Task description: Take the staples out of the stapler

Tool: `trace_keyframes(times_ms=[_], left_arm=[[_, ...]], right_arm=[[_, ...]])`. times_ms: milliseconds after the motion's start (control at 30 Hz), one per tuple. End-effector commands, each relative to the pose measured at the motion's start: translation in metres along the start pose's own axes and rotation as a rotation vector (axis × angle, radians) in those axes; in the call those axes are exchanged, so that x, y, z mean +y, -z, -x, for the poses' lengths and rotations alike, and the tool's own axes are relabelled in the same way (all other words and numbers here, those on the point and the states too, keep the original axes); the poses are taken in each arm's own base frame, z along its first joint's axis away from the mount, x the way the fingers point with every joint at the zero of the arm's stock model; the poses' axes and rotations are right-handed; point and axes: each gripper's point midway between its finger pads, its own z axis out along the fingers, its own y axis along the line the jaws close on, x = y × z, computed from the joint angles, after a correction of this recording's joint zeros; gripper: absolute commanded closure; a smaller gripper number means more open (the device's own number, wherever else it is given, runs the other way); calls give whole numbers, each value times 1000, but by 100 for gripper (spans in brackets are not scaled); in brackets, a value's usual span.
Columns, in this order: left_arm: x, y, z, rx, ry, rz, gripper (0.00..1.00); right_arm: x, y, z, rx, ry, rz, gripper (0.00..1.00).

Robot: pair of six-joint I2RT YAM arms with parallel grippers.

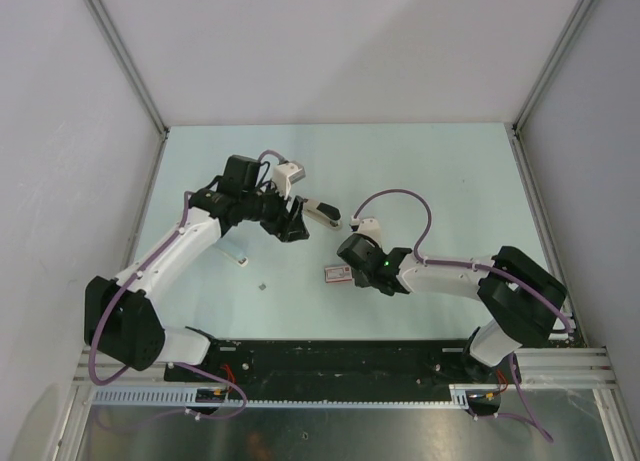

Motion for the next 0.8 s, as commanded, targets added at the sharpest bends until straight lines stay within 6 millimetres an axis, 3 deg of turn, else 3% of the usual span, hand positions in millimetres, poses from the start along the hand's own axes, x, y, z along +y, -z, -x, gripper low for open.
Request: trace_keyframes(times_ms=[0,200,400,533,767], left_arm=[[-9,7,6,-34,-88,-24,29],[-10,7,7,-35,-89,-27,29],[-10,7,6,-32,-89,-28,29],[-10,7,7,-33,-92,-27,29],[-12,7,6,-31,-97,-29,29]], right_arm=[[5,2,14,-25,-12,-1,73],[5,3,14,-25,-14,1,61],[6,9,19,-46,-18,4,60],[4,20,31,-93,-36,6,63],[-2,28,44,-133,-54,0,79]])
